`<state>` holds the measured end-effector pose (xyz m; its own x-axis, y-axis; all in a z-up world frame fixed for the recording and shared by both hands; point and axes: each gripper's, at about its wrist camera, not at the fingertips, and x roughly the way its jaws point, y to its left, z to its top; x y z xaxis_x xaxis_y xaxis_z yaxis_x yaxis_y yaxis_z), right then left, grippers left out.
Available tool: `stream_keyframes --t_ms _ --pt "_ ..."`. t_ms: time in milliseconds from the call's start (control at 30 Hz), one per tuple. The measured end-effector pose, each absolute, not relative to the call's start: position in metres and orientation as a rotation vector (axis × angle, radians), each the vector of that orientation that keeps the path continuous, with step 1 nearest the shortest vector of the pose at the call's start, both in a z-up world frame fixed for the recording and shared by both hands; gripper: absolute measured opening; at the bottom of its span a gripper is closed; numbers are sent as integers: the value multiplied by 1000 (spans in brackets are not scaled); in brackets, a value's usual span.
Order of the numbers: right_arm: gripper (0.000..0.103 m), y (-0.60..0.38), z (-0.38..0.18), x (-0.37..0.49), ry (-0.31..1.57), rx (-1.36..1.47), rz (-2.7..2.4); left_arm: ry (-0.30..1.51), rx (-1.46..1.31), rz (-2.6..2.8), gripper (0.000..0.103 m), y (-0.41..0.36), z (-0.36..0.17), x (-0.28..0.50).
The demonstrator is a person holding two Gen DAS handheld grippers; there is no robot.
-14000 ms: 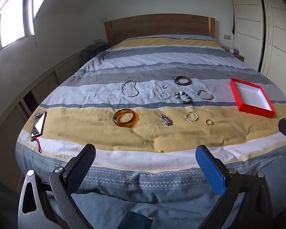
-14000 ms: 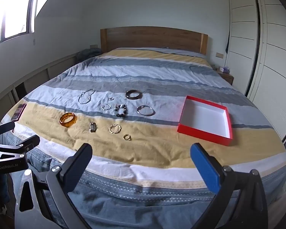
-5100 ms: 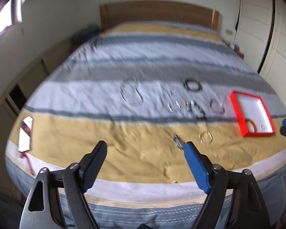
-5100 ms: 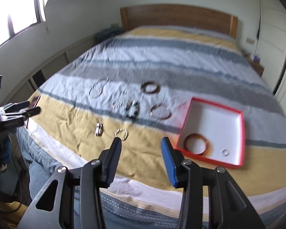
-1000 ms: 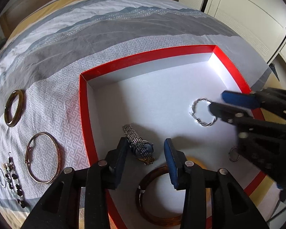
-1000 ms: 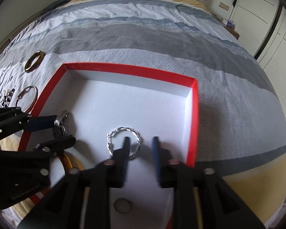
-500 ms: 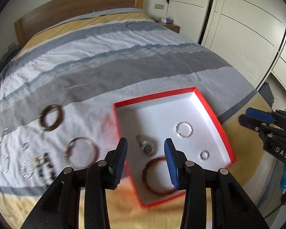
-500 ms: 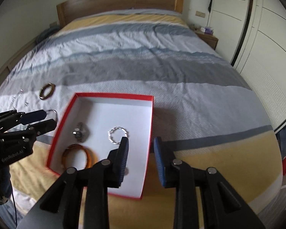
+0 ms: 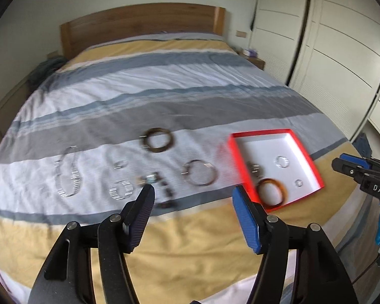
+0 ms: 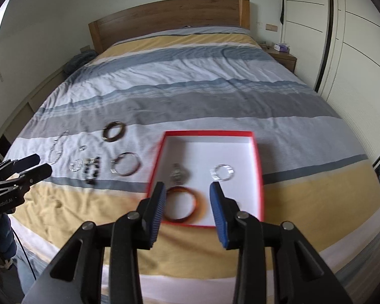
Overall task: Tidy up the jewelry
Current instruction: 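Open both tools and lift them away from the red box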
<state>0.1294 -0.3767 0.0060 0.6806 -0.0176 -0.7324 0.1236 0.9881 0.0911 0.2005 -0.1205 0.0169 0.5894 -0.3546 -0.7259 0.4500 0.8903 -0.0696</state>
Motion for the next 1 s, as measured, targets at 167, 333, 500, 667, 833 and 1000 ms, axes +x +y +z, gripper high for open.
stream_keyframes --t_ms 167,333,500,667,833,1000 --pt "35 -338 9 129 831 163 -73 781 69 -420 68 -50 21 190" --pt "35 -299 13 135 842 139 -61 740 14 -324 69 22 17 182" --pt "39 -258 15 142 847 81 -25 734 -42 -235 69 89 4 180" --pt "39 -225 9 153 868 39 20 800 -96 -130 69 153 -16 183" --pt "40 -202 -2 166 891 -4 70 813 -152 -55 69 198 -29 186" --pt "40 -197 -17 183 906 5 108 850 -148 -22 69 206 -40 194"
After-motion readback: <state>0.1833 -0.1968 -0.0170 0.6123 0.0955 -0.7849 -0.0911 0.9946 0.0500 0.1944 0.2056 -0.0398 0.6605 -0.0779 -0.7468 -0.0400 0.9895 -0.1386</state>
